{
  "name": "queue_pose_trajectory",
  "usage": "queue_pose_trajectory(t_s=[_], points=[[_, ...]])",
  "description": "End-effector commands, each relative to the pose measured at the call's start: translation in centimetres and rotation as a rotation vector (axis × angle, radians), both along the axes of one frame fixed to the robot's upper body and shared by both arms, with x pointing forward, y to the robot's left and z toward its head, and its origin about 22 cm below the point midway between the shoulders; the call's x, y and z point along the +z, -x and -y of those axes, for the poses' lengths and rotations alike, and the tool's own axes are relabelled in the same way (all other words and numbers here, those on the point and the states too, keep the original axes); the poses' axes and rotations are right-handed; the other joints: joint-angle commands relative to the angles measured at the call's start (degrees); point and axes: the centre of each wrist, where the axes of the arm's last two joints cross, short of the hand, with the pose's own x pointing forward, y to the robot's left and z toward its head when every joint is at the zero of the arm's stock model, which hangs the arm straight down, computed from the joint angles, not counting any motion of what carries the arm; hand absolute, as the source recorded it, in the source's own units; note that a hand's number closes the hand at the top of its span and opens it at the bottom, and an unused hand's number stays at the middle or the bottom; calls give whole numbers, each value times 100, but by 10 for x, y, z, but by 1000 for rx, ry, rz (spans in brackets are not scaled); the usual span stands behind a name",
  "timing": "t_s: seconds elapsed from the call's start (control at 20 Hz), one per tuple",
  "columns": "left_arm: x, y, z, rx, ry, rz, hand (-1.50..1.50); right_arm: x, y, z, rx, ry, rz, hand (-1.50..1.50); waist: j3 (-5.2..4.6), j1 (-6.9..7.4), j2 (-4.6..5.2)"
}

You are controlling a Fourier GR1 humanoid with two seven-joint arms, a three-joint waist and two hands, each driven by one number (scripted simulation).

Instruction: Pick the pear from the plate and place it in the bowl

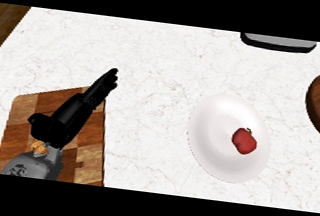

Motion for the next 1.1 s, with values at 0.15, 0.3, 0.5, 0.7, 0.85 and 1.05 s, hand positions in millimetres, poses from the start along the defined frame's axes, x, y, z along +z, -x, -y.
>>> queue_pose_trajectory(t_s=[0.15,0.3,0.5,0.7,0.85,1.05], points=[[-4,-1,6,6,-6,21,0,-15,13,19,122,-96,122,-150,-3,-4,-8],[-12,5,4,14,-2,-10,0,-16,28,39,103,-33,202,-150,-4,-19,-17],[-8,1,-1,0,-6,-11,0,5,20,40,8,-30,379,-150,-2,16,-5],[-4,-3,8,9,16,-15,0,3,30,51,-116,-37,542,-150,-4,-48,-24],[-10,3,4,24,-15,2,0,7,60,83,-148,-81,619,-150,-6,-135,-55],[-8,2,11,42,-4,0,0,-5,93,101,-227,-91,680,-150,-12,-198,-72]])
